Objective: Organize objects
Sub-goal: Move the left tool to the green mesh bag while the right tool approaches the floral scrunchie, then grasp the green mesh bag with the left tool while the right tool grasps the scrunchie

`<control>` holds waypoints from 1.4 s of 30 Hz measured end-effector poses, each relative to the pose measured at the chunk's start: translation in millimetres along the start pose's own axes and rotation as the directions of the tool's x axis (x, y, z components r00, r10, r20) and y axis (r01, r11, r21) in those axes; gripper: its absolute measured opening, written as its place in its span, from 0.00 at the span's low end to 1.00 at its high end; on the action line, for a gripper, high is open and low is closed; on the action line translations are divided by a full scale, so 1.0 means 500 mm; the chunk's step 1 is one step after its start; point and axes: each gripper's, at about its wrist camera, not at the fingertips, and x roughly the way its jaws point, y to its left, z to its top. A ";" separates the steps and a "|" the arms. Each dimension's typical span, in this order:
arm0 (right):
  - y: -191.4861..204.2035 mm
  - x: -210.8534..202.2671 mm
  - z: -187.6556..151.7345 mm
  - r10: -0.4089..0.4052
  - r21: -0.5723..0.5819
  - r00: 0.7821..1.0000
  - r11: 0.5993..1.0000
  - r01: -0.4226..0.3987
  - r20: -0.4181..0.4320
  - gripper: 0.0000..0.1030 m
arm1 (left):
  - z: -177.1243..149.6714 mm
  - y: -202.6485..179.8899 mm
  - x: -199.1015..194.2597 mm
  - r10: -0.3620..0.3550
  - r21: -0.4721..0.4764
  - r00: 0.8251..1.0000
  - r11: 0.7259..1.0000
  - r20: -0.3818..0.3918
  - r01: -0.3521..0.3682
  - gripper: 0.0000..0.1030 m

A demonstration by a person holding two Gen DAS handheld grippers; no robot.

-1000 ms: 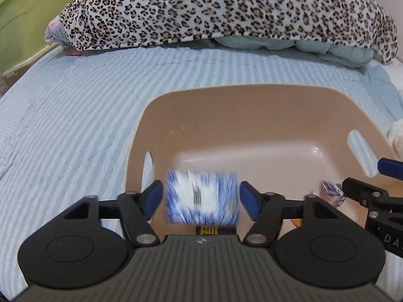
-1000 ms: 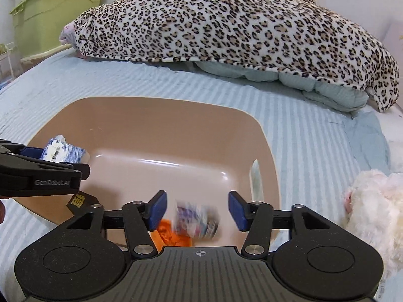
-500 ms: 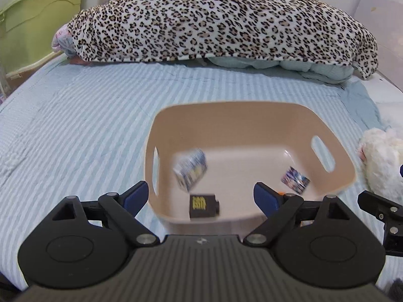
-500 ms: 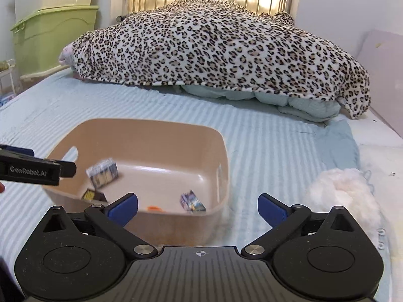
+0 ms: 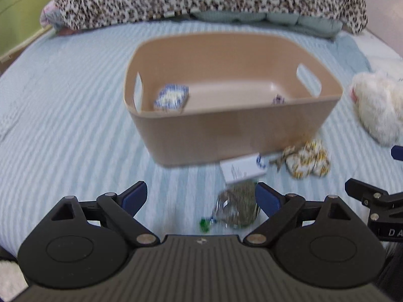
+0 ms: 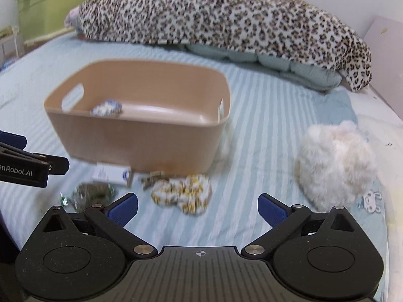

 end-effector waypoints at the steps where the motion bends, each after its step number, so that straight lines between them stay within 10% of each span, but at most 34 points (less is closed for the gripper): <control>1: 0.001 0.009 -0.006 -0.004 -0.005 1.000 1.000 0.003 -0.012 1.00 | -0.006 0.001 0.010 -0.003 -0.001 1.000 1.000 -0.013 0.003 0.90; 25: 0.018 0.192 -0.036 -0.030 -0.037 1.000 0.999 0.030 0.000 0.99 | -0.036 -0.017 0.150 -0.041 0.043 0.996 0.998 -0.078 0.045 0.90; 29: 0.027 0.209 -0.029 -0.011 -0.052 1.000 0.999 0.011 0.006 0.87 | -0.035 -0.007 0.151 -0.058 0.036 0.998 0.998 -0.037 0.059 0.82; 34: 0.034 0.215 -0.036 0.042 -0.045 0.999 0.998 -0.042 -0.010 0.65 | -0.036 -0.006 0.138 -0.082 0.068 0.997 0.994 -0.008 0.082 0.50; 42: 0.032 0.192 -0.046 0.088 0.020 0.996 0.996 -0.087 -0.026 0.13 | -0.051 0.004 0.107 -0.100 0.065 0.995 0.993 -0.012 0.100 0.44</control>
